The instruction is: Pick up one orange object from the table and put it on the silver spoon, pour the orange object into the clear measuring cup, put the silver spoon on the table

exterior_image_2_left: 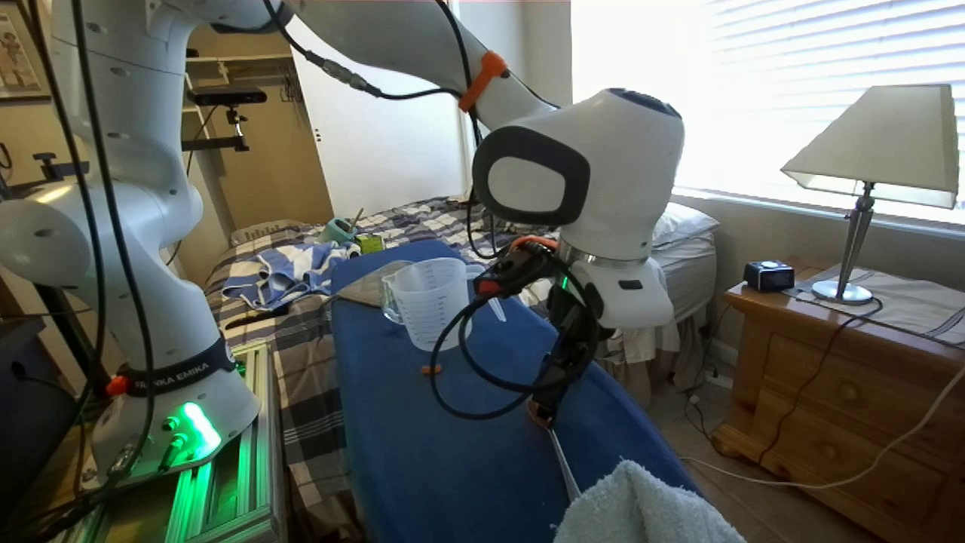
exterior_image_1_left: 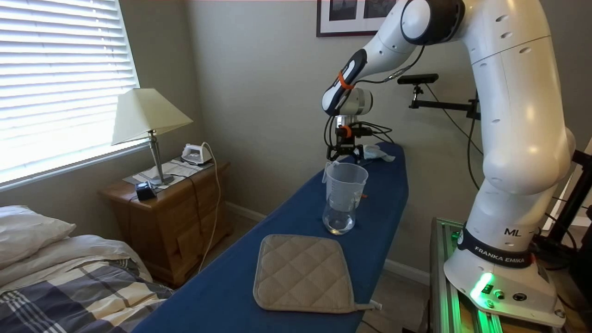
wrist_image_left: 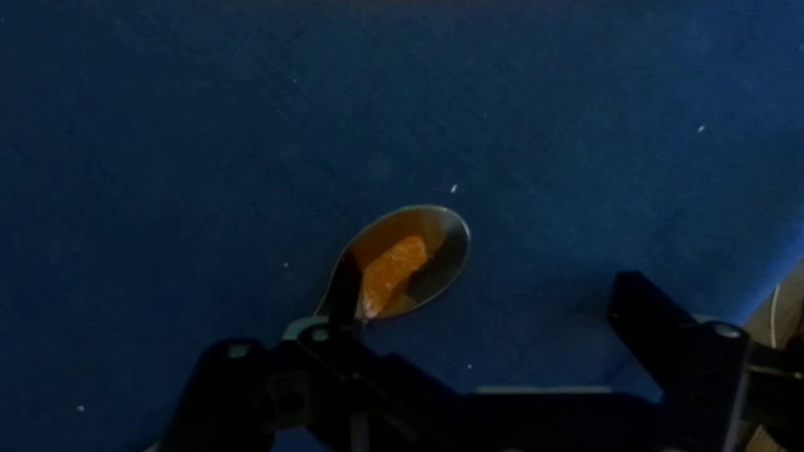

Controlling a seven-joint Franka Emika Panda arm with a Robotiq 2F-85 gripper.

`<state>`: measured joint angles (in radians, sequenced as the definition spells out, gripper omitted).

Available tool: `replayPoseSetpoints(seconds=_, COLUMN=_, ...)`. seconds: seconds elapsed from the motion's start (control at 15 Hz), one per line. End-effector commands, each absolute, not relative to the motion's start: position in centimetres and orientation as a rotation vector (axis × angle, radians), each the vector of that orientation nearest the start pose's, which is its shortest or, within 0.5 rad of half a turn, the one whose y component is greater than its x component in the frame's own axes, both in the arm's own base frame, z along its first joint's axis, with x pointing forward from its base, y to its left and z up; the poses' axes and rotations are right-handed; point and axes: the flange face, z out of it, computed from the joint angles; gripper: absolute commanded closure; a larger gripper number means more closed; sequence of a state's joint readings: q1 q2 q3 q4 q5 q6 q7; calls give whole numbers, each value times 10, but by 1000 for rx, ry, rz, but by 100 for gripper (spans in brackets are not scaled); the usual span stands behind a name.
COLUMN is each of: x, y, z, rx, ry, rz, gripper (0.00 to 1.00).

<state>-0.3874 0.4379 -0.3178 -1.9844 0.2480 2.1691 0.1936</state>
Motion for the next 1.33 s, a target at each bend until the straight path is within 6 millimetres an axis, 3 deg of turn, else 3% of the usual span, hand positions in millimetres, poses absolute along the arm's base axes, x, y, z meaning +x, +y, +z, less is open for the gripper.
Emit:
replayPoseSetpoints(seconds=0.0, x=455, y=-355, z=241, rx=-2668, ry=1429, rz=232, gripper=0)
replayPoseSetpoints(seconds=0.4, x=457, y=-335, z=243, rx=-2752, ry=1320, rz=190, gripper=0)
replayPoseSetpoints(seconds=0.87, x=447, y=-330, z=229, rx=-2833, ry=1238, rz=200, gripper=0)
replayPoseSetpoints(seconds=1.27, x=453, y=-321, z=246, rx=-2822, ry=1215, rz=180, gripper=0)
